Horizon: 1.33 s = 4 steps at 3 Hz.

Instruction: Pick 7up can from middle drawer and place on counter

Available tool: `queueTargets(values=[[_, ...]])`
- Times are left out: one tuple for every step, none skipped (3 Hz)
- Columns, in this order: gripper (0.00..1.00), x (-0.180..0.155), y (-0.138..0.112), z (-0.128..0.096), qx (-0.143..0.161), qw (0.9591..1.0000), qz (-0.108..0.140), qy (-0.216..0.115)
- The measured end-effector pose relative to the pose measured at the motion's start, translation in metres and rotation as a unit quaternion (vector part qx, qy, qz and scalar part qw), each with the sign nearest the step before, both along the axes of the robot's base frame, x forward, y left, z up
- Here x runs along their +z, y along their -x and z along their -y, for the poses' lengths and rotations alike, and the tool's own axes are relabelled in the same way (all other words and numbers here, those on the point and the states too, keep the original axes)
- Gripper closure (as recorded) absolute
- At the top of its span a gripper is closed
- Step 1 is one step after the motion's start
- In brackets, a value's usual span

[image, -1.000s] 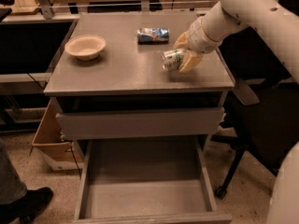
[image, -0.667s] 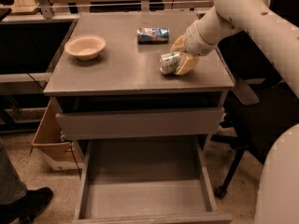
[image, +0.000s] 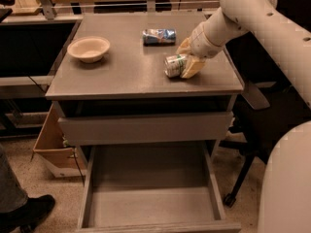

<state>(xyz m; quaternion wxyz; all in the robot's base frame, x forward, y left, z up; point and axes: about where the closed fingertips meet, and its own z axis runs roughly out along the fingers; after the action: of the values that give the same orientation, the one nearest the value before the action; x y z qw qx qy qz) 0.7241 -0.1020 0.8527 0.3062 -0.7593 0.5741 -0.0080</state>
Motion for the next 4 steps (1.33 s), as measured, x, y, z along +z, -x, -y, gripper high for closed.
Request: queueTargets(values=[[0.11,-0.004,0.000,-0.006,0.007,0.9999,-0.007,0.004],[0.00,0.000,0.000,-0.006,0.007,0.9999,-0.007,0.004],[0.00,0.003,0.001,-0.006,0.007,0.9999,-0.007,0.004],[0.00,0.009,0.025,-0.016,0.036,0.9991,-0.017,-0.010]])
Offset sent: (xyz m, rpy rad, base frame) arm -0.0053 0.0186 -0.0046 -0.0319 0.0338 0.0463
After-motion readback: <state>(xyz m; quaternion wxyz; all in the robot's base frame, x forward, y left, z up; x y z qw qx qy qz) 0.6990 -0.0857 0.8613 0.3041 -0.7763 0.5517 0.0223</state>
